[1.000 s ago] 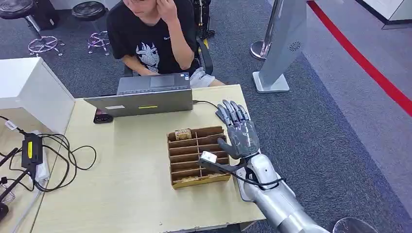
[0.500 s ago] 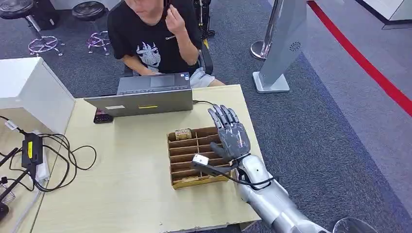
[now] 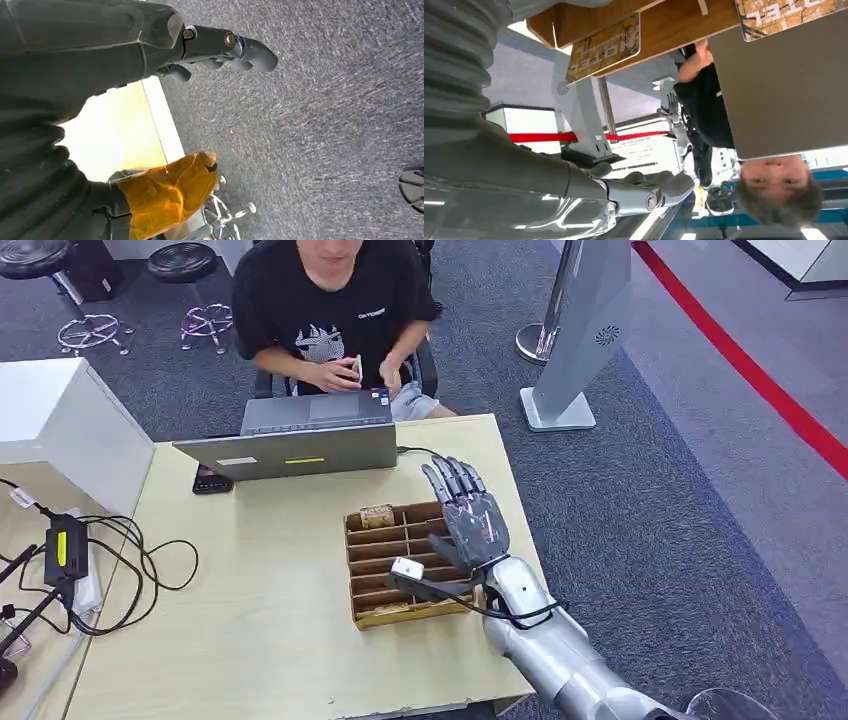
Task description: Pass the card to the sensor for recognition and then transmit it.
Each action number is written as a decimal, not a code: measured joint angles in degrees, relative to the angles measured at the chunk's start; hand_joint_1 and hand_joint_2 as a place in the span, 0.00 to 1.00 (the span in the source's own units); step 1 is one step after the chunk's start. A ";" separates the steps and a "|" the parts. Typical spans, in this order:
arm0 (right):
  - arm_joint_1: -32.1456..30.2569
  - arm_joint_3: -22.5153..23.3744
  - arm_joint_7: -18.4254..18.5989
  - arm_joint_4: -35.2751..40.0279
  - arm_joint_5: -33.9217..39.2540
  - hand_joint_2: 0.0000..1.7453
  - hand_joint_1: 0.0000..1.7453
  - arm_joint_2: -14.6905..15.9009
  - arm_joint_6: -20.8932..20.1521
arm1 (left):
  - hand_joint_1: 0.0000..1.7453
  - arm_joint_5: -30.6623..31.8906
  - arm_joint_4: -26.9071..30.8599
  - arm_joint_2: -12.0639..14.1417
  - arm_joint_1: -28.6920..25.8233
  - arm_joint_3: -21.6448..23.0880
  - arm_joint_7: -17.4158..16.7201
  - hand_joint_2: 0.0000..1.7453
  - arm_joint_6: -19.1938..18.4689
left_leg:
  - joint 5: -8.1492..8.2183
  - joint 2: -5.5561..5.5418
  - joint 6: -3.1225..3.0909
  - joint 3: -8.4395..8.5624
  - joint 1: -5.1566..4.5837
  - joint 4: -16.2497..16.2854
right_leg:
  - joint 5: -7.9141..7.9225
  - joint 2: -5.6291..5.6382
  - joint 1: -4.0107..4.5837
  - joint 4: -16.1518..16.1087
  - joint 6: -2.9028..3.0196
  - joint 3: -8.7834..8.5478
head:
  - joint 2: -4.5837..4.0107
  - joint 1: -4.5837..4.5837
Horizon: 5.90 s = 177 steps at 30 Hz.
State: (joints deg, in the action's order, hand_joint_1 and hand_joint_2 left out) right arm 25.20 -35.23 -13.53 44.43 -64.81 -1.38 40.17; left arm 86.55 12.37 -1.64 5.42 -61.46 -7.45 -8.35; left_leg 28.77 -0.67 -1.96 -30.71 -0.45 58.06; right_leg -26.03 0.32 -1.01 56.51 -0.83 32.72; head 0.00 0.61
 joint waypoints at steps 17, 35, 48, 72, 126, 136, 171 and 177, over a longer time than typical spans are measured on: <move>0.82 -1.09 1.53 -1.75 1.05 1.00 0.80 0.15 0.02 | 0.00 -0.07 0.00 0.02 -0.01 -0.02 0.00 1.00 0.00 | 0.00 0.01 0.00 0.01 0.00 0.00 | 0.00 0.01 0.00 0.00 0.00 0.00 | 0.00 0.00; -0.67 0.04 -0.59 0.15 0.65 1.00 0.89 2.05 0.02 | 0.00 -0.33 0.00 0.04 -0.04 0.00 0.15 1.00 -0.11 | 0.00 0.01 0.00 0.02 0.00 0.00 | 0.00 0.00 0.00 -0.01 0.00 0.01 | 0.00 0.00; -6.49 11.29 -10.02 15.40 -5.11 1.00 1.00 0.74 0.04 | 0.00 -0.13 0.00 0.02 -0.10 0.00 0.15 1.00 -0.02 | 0.00 0.00 0.00 -0.02 0.00 0.00 | -0.01 -0.01 0.00 0.00 0.00 0.03 | 0.00 0.02; -4.29 15.89 -8.81 34.01 1.42 1.00 1.00 0.22 -0.02 | 0.00 0.37 0.00 0.02 0.00 0.00 0.17 1.00 0.00 | 0.00 0.01 0.00 -0.01 0.00 0.00 | 0.00 0.01 0.00 0.00 0.00 0.03 | 0.00 0.00; -11.13 16.96 -13.60 34.60 11.65 1.00 0.00 2.38 -0.04 | 0.00 -0.70 0.00 0.02 -0.07 -0.33 0.24 1.00 0.17 | 0.01 0.01 0.00 -0.02 -0.01 0.00 | -0.01 0.00 0.00 -0.03 0.00 0.04 | 0.00 0.00; -12.61 16.83 -13.16 34.10 11.52 1.00 0.00 4.05 -0.44 | 0.00 -0.87 0.00 0.04 -0.08 -0.98 0.20 1.00 0.22 | 0.01 0.02 0.00 -0.03 0.00 0.00 | -0.01 0.01 0.00 -0.02 0.00 0.05 | 0.00 0.00; 1.65 -7.15 -3.22 15.89 4.40 1.00 0.00 9.40 -7.87 | 0.00 -0.15 0.00 0.04 -0.02 -1.03 0.24 1.00 -0.57 | 0.01 0.01 -0.01 -0.05 0.00 -0.01 | -0.01 0.00 0.00 -0.02 0.00 0.06 | 0.00 0.00; 2.34 -9.38 -4.31 15.04 6.71 1.00 0.00 10.66 -8.83 | 0.00 -0.22 0.00 0.09 -0.05 -1.03 0.31 1.00 -0.68 | 0.01 0.00 -0.01 -0.05 -0.01 0.00 | -0.01 -0.01 0.00 -0.02 0.00 0.06 | 0.00 0.00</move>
State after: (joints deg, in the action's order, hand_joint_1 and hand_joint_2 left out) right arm 27.54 -44.61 -17.84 59.47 -58.10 9.29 31.35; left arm 86.33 12.37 -1.55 5.37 -62.49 -7.15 -9.03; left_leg 28.77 -0.67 -1.97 -30.76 -0.46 58.05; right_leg -26.03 0.32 -1.01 56.50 -0.83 32.78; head 0.00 0.61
